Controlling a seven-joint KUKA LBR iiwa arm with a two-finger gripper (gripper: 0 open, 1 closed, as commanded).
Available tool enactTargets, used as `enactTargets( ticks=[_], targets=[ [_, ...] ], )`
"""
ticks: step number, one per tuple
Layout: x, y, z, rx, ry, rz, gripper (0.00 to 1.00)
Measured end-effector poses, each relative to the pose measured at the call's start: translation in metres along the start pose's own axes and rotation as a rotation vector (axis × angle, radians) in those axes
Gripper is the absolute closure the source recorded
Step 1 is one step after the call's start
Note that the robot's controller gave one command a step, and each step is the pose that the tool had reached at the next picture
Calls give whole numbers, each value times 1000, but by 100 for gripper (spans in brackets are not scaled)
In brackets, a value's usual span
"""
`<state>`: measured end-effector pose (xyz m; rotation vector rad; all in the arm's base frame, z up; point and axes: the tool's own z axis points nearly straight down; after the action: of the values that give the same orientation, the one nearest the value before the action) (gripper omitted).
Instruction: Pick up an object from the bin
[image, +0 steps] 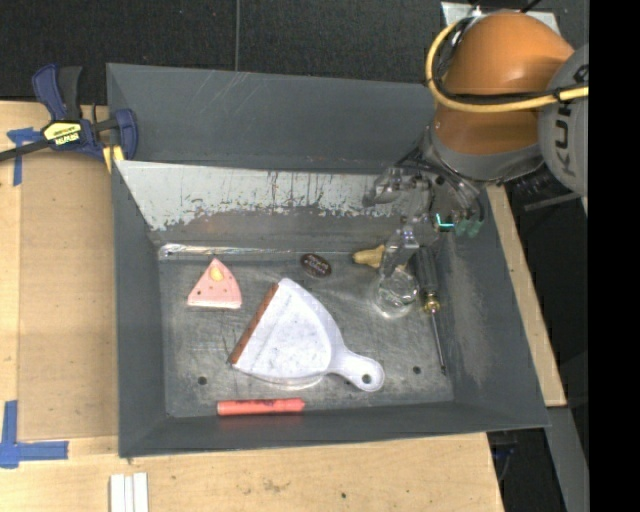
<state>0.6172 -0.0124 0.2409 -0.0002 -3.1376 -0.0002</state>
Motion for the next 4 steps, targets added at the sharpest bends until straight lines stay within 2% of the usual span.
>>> enactTargets(
  ticks=[1,2,3,4],
  targets=[
    [-1,0,-5,0,-9,0,0],
    [49,50,74,0,-10,-5,0],
    [102,33,81,1,-1,-58,0],
    [112,15,97,0,-6,-44,0]
  ],
)
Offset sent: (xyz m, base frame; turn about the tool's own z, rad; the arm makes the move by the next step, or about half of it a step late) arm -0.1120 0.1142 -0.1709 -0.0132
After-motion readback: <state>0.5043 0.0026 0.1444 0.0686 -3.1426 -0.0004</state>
